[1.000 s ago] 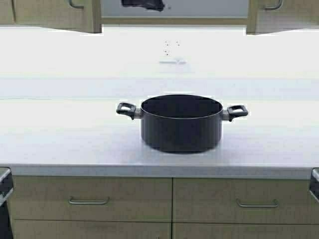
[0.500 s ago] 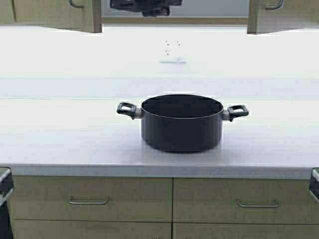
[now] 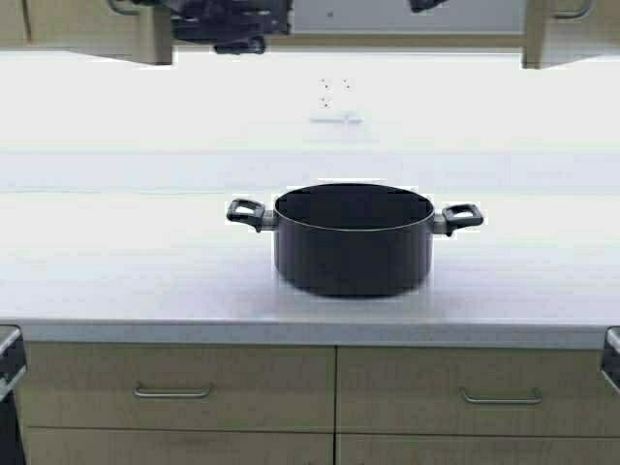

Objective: Open the cabinet, put the pot inside, then close it

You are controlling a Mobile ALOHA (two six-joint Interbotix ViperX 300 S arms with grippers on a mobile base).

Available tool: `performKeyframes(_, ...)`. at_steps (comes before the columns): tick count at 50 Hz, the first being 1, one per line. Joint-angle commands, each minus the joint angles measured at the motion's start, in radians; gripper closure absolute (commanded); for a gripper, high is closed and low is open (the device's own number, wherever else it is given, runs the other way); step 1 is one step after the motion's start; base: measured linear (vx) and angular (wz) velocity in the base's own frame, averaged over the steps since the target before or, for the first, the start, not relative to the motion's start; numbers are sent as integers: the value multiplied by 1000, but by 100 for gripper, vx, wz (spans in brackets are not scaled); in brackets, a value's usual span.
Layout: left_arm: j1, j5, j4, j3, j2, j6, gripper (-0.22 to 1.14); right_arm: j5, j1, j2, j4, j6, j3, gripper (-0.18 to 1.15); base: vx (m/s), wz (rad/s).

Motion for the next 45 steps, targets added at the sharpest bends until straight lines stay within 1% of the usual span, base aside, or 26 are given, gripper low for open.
performKeyframes(1,38,-12,-2,58,-101,0,89,-6,-80,-103,-2,3,37,91,0,0)
performKeyframes(4,29,-5,-3,74,-130,0,88,0,-78,-141,6,5,57,86,0,0)
performKeyframes(6,12,-5,-2,83,-147,0,87,20,-75,-163,21,5,66,79,0,0)
performKeyframes(8,-12,-5,-2,91,-163,0,84,44,-71,-184,40,5,75,67,0,0)
performKeyframes(11,-55,-6,-2,100,-183,-2,76,71,-71,-216,86,5,87,44,0,0)
performKeyframes(13,-83,-9,-3,103,-190,-5,68,78,-71,-235,126,5,101,27,0,0)
performKeyframes(16,-121,-17,-2,106,-195,-12,51,77,-71,-258,201,5,129,5,0,0)
performKeyframes(18,-144,-28,-2,109,-193,-26,39,67,-71,-270,256,3,147,-5,0,0)
performKeyframes(19,-156,-37,-3,112,-193,-38,33,57,-71,-275,284,3,156,-7,0,0)
performKeyframes(24,-198,-129,-2,146,-184,-123,2,-48,-38,-290,425,3,233,-6,0,0)
performKeyframes(26,-207,-187,-2,170,-172,-173,-9,-115,-3,-291,474,3,270,-5,0,0)
performKeyframes(27,-212,-218,-3,184,-166,-201,-11,-153,21,-291,494,5,285,-5,0,0)
performKeyframes(29,-213,-288,-2,212,-149,-265,-13,-241,77,-291,528,8,316,-6,0,0)
performKeyframes(32,-219,-407,-3,256,-110,-377,-11,-380,167,-282,565,18,357,-6,0,0)
performKeyframes(36,-225,-571,2,311,-40,-548,-11,-584,284,-258,578,86,414,-6,0,0)
performKeyframes(38,-225,-652,5,333,9,-637,-11,-664,319,-238,574,160,439,-6,0,0)
performKeyframes(41,-224,-772,8,359,86,-767,-11,-764,341,-204,543,311,485,-6,0,0)
performKeyframes(45,-224,-946,8,376,216,-957,-11,-850,341,-147,423,568,541,-6,0,0)
